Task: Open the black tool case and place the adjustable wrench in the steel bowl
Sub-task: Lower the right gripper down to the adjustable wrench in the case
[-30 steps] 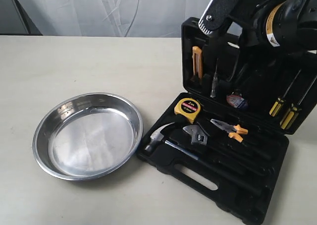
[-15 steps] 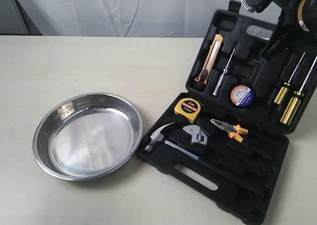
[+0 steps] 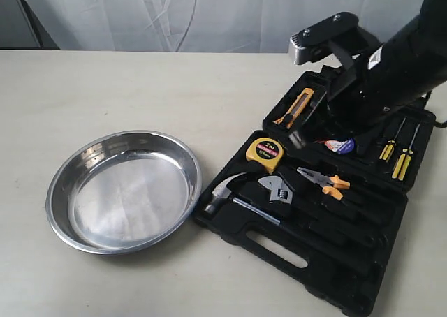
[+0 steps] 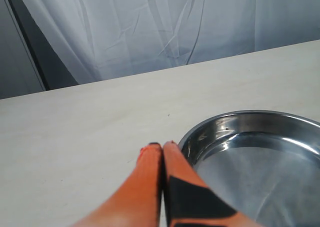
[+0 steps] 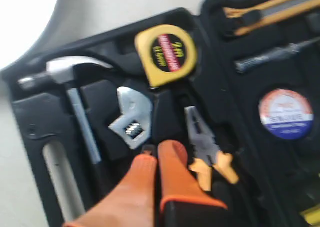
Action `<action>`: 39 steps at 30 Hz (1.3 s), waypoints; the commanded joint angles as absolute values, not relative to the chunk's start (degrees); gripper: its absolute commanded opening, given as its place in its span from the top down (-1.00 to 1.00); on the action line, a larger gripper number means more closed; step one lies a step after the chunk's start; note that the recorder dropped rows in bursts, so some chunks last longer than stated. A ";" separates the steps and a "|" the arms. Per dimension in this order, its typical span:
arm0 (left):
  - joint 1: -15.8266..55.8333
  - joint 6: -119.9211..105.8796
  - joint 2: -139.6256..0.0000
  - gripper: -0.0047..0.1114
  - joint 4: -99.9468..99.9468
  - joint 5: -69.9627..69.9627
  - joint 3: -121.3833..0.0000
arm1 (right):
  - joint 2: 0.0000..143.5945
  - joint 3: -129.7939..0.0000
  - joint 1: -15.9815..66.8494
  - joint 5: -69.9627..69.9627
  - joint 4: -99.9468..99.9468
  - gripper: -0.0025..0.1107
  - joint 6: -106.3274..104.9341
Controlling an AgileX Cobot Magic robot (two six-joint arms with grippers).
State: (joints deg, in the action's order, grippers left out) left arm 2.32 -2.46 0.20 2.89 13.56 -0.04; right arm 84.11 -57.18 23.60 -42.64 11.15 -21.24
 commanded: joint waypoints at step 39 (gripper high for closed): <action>2.44 -2.19 0.00 0.91 2.65 13.68 0.00 | 98.66 -59.12 24.16 -46.12 13.99 0.73 -28.58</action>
